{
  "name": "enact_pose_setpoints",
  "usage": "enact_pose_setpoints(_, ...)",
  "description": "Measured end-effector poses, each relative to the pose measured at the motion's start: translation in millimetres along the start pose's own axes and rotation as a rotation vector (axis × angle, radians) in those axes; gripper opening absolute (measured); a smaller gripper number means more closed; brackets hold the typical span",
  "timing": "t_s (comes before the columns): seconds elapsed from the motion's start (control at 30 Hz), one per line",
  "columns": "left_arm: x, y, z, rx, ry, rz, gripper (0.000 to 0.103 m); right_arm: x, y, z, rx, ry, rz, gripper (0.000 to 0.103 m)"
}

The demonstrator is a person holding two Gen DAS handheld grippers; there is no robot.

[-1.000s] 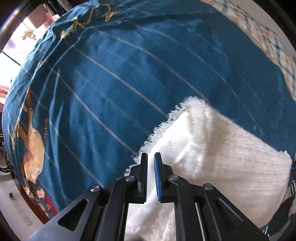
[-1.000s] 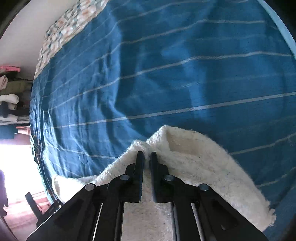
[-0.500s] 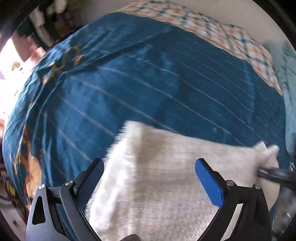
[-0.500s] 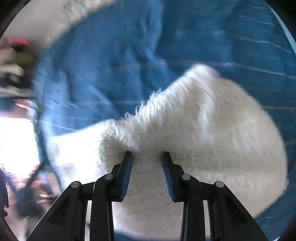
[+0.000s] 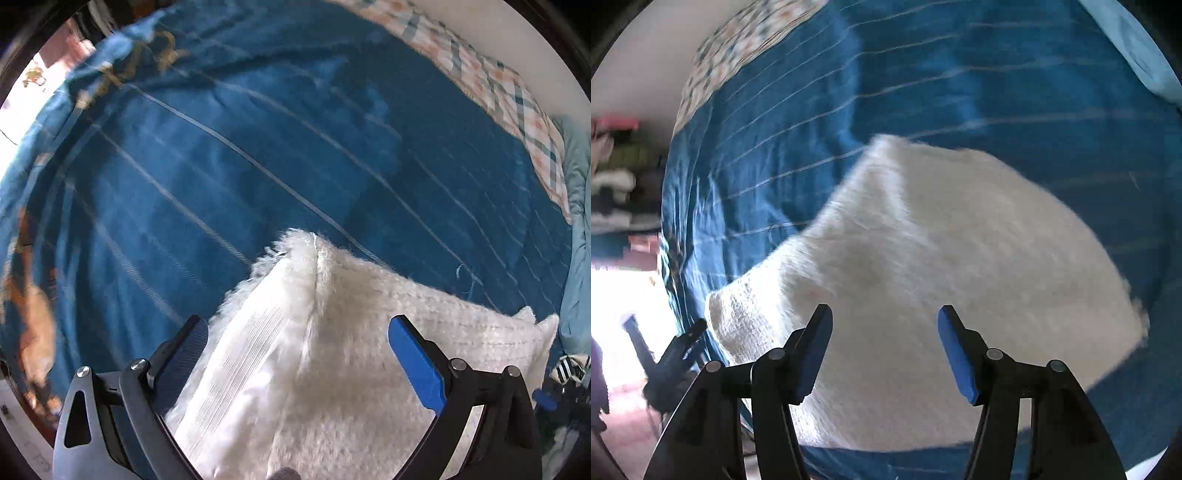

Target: Fold large clothes

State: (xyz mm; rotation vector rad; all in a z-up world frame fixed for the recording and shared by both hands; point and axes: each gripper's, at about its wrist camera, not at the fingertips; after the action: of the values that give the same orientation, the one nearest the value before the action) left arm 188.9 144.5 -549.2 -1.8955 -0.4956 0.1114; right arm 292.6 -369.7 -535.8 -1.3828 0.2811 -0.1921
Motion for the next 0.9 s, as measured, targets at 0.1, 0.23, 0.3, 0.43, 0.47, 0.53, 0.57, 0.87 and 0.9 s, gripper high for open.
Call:
enact_pose_setpoints(0.1, 2, 32, -10, 0.040, 0.085, 0.061, 0.074, -10, 10, -15, -0.016, 0.046, 0.011, 0.062)
enact_pose_setpoints(0.23, -3, 19, -14, 0.069, 0.160, -0.018, 0.014, -17, 6, 5, -0.050, 0.019, -0.039, 0.062)
enact_pose_setpoints(0.3, -5, 6, -8, 0.050, 0.141, -0.038, 0.014, -18, 1, 37, -0.028, -0.077, -0.060, 0.059)
enact_pose_setpoints(0.43, -10, 7, 2, 0.046, 0.115, -0.024, 0.014, -10, 35, 101, -0.063, -0.226, -0.002, 0.025)
enact_pose_setpoints(0.47, -9, 10, 3, 0.052, 0.116, -0.019, 0.014, -5, 58, 112, -0.139, -0.243, 0.039, 0.024)
enact_pose_setpoints(0.53, -6, 13, 2, 0.051, 0.120, -0.008, 0.014, 5, 87, 117, -0.195, -0.237, 0.082, 0.024)
enact_pose_setpoints(0.57, -5, 13, 3, 0.048, 0.116, -0.003, 0.016, 12, 94, 118, -0.199, -0.232, 0.099, 0.024)
enact_pose_setpoints(0.87, -1, -47, -14, 0.074, 0.174, -0.073, 0.091, 18, 41, 76, 0.038, -0.120, 0.144, 0.039)
enact_pose_setpoints(0.9, -6, -57, -21, 0.076, 0.184, -0.093, 0.094, 12, 23, 57, 0.068, -0.068, 0.106, 0.047)
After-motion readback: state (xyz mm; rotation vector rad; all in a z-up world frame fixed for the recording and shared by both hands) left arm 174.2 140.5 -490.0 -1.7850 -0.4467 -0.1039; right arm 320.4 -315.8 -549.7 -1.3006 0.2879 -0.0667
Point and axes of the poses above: each gripper's, at about its wrist camera, not at the fingertips, and y roughly the way its jaws point, z to its left, x to its top, and after that the axes turned 12 degrees about -x, right-handed
